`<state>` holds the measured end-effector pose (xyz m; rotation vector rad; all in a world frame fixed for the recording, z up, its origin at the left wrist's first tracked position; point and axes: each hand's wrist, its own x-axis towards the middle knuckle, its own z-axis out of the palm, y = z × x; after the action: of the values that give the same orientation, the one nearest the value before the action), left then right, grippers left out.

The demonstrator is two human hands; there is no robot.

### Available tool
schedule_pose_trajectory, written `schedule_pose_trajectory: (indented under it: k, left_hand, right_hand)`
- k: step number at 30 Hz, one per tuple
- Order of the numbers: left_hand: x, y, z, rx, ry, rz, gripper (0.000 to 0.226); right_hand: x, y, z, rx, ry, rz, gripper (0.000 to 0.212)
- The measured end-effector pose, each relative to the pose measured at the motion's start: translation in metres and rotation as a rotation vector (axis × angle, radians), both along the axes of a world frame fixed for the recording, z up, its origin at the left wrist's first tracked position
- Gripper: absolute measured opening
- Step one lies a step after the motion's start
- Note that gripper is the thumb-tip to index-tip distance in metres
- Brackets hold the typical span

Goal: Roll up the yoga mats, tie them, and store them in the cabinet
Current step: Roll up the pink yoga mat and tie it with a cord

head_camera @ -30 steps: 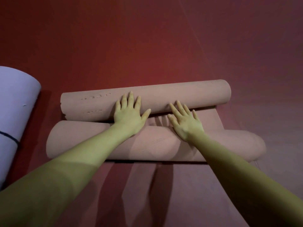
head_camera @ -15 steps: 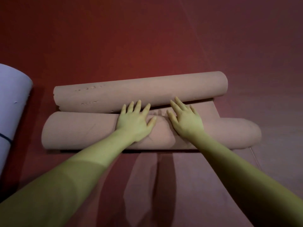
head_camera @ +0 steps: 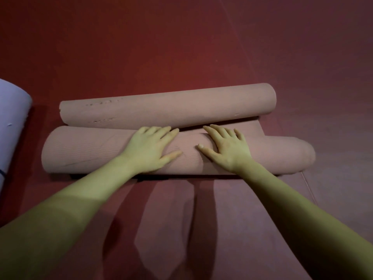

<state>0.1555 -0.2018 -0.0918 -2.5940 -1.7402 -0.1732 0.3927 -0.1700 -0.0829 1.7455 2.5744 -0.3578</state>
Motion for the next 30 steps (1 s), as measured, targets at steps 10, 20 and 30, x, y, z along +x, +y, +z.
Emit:
schedule_pose_trajectory:
  k: [10,20,30]
  left_hand:
    - [-0.004,-0.010,0.002,-0.159,0.328,0.004,0.123]
    - [0.007,-0.052,-0.007,-0.096,0.151,-0.025,0.112]
    - [0.023,-0.114,-0.007,-0.074,0.079,-0.028,0.110]
  right_hand:
    - [0.008,-0.010,0.002,0.020,-0.210,0.223,0.123]
    - [0.024,-0.051,-0.007,0.150,-0.055,0.215,0.116]
    - [0.037,-0.106,-0.003,0.049,-0.057,0.211,0.114]
